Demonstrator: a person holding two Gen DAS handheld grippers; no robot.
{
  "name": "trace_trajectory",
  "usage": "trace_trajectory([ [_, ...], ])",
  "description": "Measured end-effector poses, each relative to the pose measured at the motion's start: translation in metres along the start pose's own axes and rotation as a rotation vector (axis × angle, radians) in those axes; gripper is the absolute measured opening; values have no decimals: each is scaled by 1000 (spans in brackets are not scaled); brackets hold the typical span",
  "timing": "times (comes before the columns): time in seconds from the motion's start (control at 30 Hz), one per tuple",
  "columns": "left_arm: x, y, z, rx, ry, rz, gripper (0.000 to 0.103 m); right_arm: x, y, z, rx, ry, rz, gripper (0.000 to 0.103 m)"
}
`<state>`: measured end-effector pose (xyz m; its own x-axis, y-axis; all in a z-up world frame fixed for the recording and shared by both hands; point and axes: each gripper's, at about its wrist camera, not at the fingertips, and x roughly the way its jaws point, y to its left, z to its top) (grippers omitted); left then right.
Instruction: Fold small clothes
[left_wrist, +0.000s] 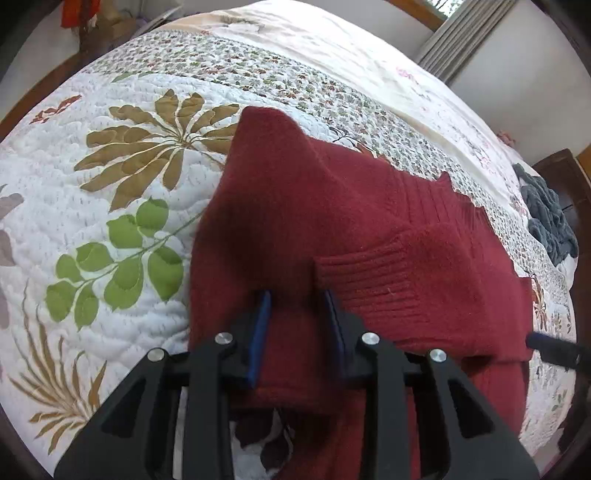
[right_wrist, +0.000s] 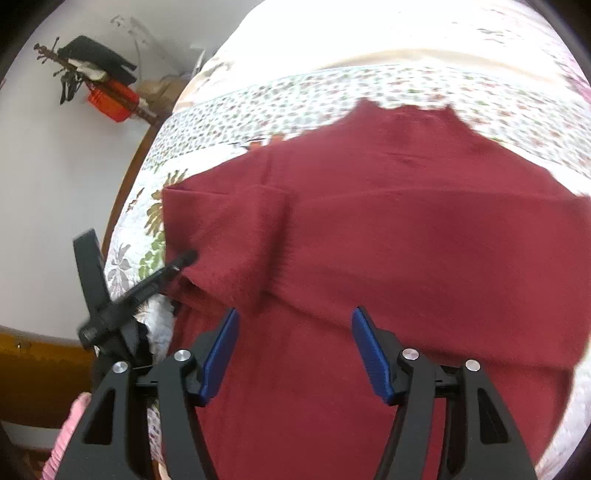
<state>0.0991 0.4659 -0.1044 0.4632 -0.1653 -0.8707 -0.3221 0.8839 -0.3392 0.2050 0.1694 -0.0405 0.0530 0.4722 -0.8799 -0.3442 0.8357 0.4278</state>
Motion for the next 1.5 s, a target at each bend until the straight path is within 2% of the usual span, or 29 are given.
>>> trace_trajectory([
  [0.07,-3,1,2,-3,3,-10,29,13,6,7,2,12,-2,64],
  [0.17,-18,8,4,-63,-22,-71,30,34,13,19,32,34,32,65],
  [0.33,-46,17,-2,-95,-85,-78,31,72,18,30,93,97,87,65],
  [0.37,-50,17,-3,-93,-89,-75,31,80,21,30,85,113,96,60],
  [0.4,-51,17,-3,-90,-91,-71,31,85,23,30,74,122,100,41],
  [0.47,-55,15,-1,-70,-98,-59,31,88,27,28,53,122,90,21],
  [0.53,-58,11,1,-57,-103,-54,31,79,28,27,39,102,107,13],
  [0.67,-60,-6,4,-30,-109,-72,31,30,22,25,9,15,151,12],
  [0.77,-58,-28,6,12,-113,-81,34,-8,10,23,-1,-47,149,12],
  [0.9,-45,-59,8,79,-87,-69,34,-36,-19,19,23,-80,128,12],
  [1.03,-21,-76,6,113,-37,-12,34,-28,-53,14,79,-67,66,12],
  [1.23,9,-72,5,114,21,55,34,8,-93,5,154,4,43,13],
  [1.47,18,-72,3,149,31,79,34,28,-101,1,170,37,20,18],
  [1.5,17,-72,3,147,32,79,34,26,-99,2,159,39,4,23],
])
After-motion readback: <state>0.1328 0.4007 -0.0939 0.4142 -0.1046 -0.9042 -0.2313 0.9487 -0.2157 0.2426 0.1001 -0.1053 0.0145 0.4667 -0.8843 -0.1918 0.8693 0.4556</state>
